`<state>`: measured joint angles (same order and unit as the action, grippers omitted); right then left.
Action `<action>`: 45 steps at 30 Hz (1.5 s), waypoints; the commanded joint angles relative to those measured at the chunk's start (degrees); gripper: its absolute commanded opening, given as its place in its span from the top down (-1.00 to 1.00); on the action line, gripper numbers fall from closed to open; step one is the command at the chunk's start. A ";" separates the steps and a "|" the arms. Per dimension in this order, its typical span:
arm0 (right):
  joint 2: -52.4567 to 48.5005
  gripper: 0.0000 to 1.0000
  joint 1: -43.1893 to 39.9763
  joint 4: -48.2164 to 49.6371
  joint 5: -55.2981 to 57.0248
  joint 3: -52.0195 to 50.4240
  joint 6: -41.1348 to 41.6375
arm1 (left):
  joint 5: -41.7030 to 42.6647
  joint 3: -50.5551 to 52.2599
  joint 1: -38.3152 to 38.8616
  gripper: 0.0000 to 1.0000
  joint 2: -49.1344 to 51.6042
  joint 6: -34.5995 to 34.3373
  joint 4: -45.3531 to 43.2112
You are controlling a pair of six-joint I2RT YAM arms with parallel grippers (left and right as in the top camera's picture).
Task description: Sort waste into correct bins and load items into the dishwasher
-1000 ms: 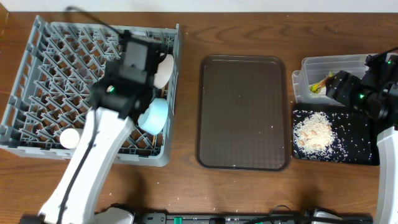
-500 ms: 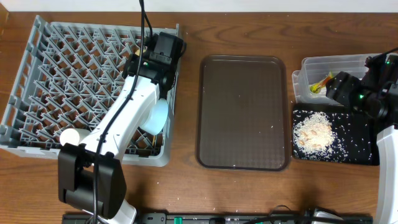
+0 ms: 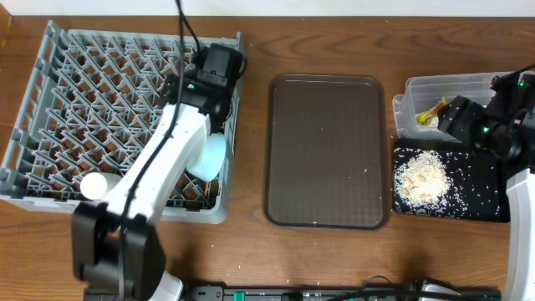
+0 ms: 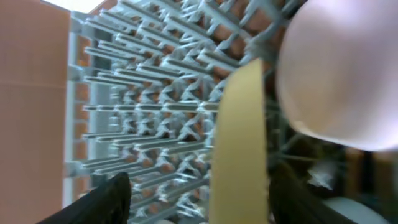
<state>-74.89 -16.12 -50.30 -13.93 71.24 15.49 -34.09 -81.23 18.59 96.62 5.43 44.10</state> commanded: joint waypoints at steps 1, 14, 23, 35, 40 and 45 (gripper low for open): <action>-0.11 -0.57 0.57 0.44 -6.93 0.48 -2.05 | 12.87 -0.24 0.02 -0.51 -9.16 -6.78 0.79; -0.11 -0.98 19.80 4.26 -14.25 0.48 -11.91 | 28.74 -0.22 -2.82 -0.74 -36.28 -14.36 5.66; -0.11 -0.99 29.18 7.23 -7.72 0.48 -11.91 | 28.52 -0.22 -2.82 -0.76 -38.73 -14.32 9.68; -0.11 -0.99 30.03 7.13 -7.63 0.48 -11.96 | 28.55 -0.22 -2.82 -0.77 -37.73 -14.32 9.68; 1.53 -0.99 29.00 2.75 -5.33 0.37 -16.46 | 28.55 -0.22 -2.82 -0.77 -37.73 -14.32 9.68; 10.80 -0.99 28.11 4.37 -0.61 -3.06 -20.50 | 28.55 -0.22 -2.82 -0.77 -37.51 -14.32 9.68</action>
<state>-70.78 12.80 -46.81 -18.57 69.95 -1.32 -6.09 -81.28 16.12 58.78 -7.97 53.67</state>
